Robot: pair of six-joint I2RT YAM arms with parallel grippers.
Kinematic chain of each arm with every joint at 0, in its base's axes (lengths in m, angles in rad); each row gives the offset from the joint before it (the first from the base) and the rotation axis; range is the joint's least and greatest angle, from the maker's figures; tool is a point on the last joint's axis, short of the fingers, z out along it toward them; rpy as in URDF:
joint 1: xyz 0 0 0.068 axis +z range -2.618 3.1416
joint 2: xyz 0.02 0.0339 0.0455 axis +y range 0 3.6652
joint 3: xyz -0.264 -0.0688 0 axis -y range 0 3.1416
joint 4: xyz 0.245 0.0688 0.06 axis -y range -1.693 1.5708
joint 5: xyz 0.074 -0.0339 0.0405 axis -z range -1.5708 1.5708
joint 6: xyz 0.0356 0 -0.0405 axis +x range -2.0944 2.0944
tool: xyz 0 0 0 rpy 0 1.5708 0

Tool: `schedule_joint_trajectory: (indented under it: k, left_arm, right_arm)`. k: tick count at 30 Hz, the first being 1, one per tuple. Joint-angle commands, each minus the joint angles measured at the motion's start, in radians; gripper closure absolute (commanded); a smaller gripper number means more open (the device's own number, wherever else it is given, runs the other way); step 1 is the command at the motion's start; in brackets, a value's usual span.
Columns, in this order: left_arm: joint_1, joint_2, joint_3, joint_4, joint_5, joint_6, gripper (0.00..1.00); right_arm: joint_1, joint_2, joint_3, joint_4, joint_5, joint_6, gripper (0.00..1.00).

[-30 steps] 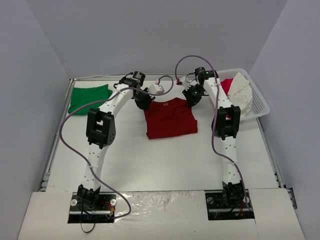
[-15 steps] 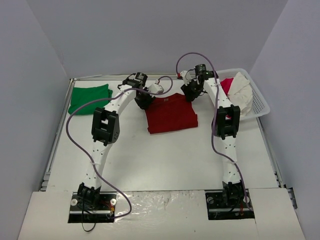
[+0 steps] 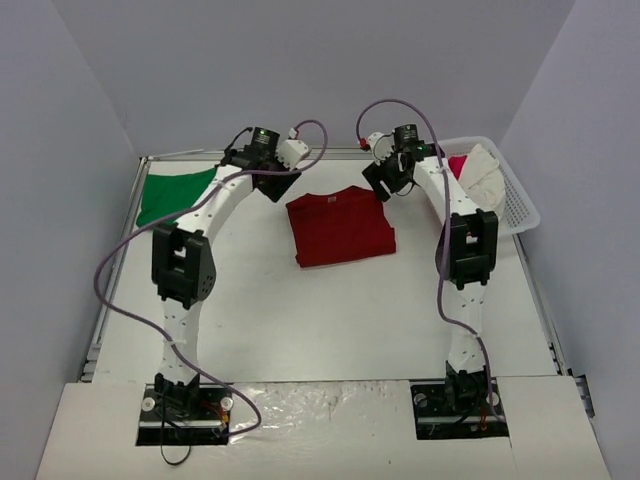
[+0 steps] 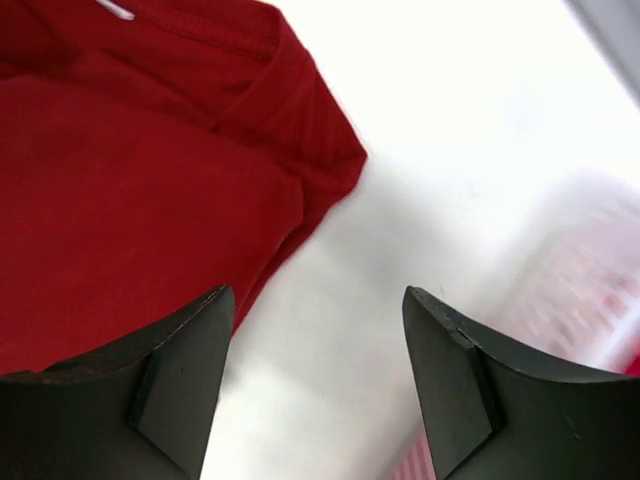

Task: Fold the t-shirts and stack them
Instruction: Fold the long partially folded tshirt into a neat square, then put the neatly folded tshirt into the corner of the board with the left arm

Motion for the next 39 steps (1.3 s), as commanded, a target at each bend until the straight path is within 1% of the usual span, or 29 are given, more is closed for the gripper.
schedule_joint_trajectory:
  k: [1, 2, 3, 4, 5, 6, 7, 10, 11, 12, 13, 14, 17, 20, 25, 28, 33, 39]
  left_arm:
    - [0.064, -0.228, -0.103, 0.112, -0.087, -0.177, 0.48]
    - [0.078, -0.288, -0.145, 0.117, -0.056, -0.195, 0.48]
    - [0.091, -0.314, -0.218, 0.12, -0.034, -0.21, 0.48]
    - [0.1, -0.336, -0.255, 0.123, -0.046, -0.253, 0.48]
    - [0.121, -0.372, -0.291, 0.125, -0.047, -0.264, 0.49]
    - [0.133, -0.39, -0.355, 0.126, -0.042, -0.268, 0.49]
    - [0.149, -0.403, -0.387, 0.129, -0.037, -0.274, 0.51]
    - [0.213, -0.449, -0.491, 0.129, -0.028, -0.302, 0.53]
    - [0.257, -0.471, -0.513, 0.132, -0.005, -0.313, 0.53]
    - [0.284, -0.48, -0.553, 0.135, 0.019, -0.342, 0.53]
    - [0.337, -0.497, -0.57, 0.143, 0.074, -0.354, 0.53]
    - [0.359, -0.502, -0.585, 0.145, 0.096, -0.376, 0.53]
    - [0.442, -0.522, -0.622, 0.143, 0.147, -0.391, 0.53]
    - [0.476, -0.545, -0.645, 0.14, 0.159, -0.387, 0.53]
    - [0.482, -0.574, -0.688, 0.151, 0.157, -0.38, 0.53]
    - [0.482, -0.575, -0.697, 0.154, 0.156, -0.373, 0.53]
    - [0.482, -0.558, -0.696, 0.138, 0.168, -0.371, 0.53]
    - [0.482, -0.552, -0.714, 0.158, 0.187, -0.373, 0.53]
  right_arm:
    - [0.075, -0.259, -0.115, 0.072, 0.12, -0.016, 0.36]
    - [0.12, -0.29, -0.164, 0.082, 0.146, -0.019, 0.36]
    - [0.146, -0.34, -0.26, 0.094, 0.207, -0.019, 0.36]
    - [0.175, -0.361, -0.305, 0.097, 0.243, -0.041, 0.36]
    - [0.206, -0.382, -0.356, 0.108, 0.286, -0.048, 0.36]
    - [0.271, -0.419, -0.453, 0.141, 0.332, -0.052, 0.36]
    - [0.302, -0.437, -0.5, 0.158, 0.41, -0.055, 0.36]
    - [0.43, -0.497, -0.646, 0.221, 0.493, -0.073, 0.33]
    - [0.459, -0.514, -0.666, 0.227, 0.501, -0.07, 0.32]
    - [0.517, -0.519, -0.69, 0.235, 0.513, -0.068, 0.3]
    - [0.543, -0.519, -0.697, 0.238, 0.521, -0.067, 0.3]
    - [0.586, -0.513, -0.7, 0.241, 0.522, -0.067, 0.29]
    - [0.631, -0.464, -0.674, 0.241, 0.547, -0.058, 0.28]
    - [0.66, -0.395, -0.629, 0.243, 0.564, -0.056, 0.28]
    - [0.671, -0.278, -0.544, 0.241, 0.558, -0.048, 0.28]
    - [0.681, -0.235, -0.519, 0.24, 0.536, -0.042, 0.28]
    - [0.705, -0.2, -0.516, 0.224, 0.518, -0.033, 0.29]
    - [0.711, -0.159, -0.513, 0.226, 0.518, -0.033, 0.32]
